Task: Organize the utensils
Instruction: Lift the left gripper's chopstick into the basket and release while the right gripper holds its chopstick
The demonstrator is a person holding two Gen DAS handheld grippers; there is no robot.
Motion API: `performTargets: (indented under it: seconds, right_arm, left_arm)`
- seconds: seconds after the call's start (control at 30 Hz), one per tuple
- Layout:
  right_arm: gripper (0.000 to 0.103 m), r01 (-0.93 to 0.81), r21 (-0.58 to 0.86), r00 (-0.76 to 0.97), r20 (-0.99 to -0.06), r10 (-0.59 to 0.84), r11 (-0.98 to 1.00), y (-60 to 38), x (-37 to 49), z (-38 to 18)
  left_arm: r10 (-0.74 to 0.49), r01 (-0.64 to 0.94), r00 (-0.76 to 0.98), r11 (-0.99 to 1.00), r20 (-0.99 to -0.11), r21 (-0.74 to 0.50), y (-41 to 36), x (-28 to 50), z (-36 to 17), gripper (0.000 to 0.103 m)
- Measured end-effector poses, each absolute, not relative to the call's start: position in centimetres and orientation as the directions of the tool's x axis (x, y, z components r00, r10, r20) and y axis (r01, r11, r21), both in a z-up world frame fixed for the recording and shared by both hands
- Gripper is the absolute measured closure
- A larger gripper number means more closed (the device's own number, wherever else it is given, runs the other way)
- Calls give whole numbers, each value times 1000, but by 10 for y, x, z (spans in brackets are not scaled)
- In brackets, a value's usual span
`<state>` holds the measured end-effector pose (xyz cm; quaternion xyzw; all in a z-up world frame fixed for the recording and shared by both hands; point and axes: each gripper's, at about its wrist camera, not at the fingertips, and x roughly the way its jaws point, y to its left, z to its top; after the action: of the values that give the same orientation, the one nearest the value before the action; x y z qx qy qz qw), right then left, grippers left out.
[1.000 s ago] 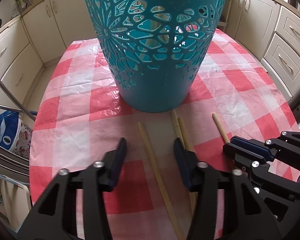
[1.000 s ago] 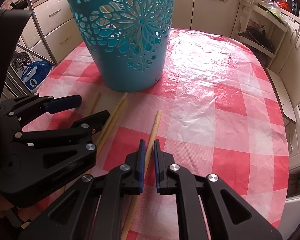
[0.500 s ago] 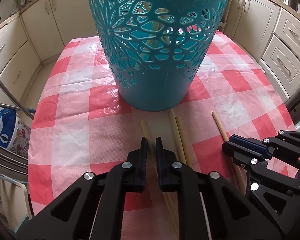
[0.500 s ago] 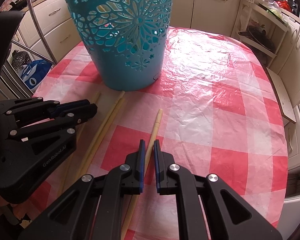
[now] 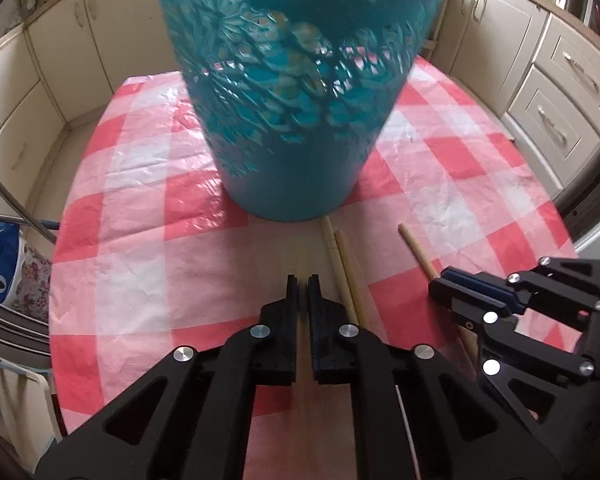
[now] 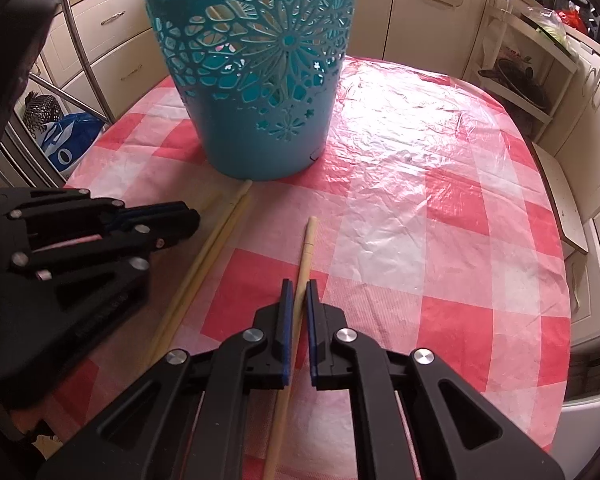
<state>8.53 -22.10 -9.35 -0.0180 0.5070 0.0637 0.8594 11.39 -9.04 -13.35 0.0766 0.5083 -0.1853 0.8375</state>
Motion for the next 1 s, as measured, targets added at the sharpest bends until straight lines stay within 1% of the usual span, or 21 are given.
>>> performTargets:
  seconds: [0.17, 0.27, 0.43, 0.53, 0.67, 0.77, 1.0]
  right_arm:
    - [96, -108, 81, 465, -877, 123, 991, -228, 87, -94]
    - [96, -101, 94, 462, -877, 131, 990, -230, 87, -94]
    - [96, -90, 122, 459, -875, 150, 988, -234, 88, -94]
    - [96, -91, 114, 462, -875, 143, 989, -235, 88, -95]
    - [96, -90, 113, 464, -874, 142, 990, -234, 88, -95]
    - [96, -89, 119, 465, -873, 147, 989, -234, 87, -95]
    - [96, -88, 122, 466, -872, 149, 989, -235, 88, -95]
  left_arm:
    - [-322, 422, 427, 897, -845, -129, -59, 116, -89, 98]
    - [-381, 423, 458, 888, -803, -181, -37, 117, -57, 98]
    - [-484, 430, 533, 861, -694, -271, -18, 115, -4, 98]
    - [-529, 441, 605, 845, -596, -303, -21, 115, 31, 98]
    - [-531, 438, 710, 847, -463, -300, -28, 120, 68, 98]
    - [-508, 424, 782, 858, -361, -290, -37, 128, 89, 98]
    - [-384, 318, 891, 909, -241, -271, -55, 156, 105, 98]
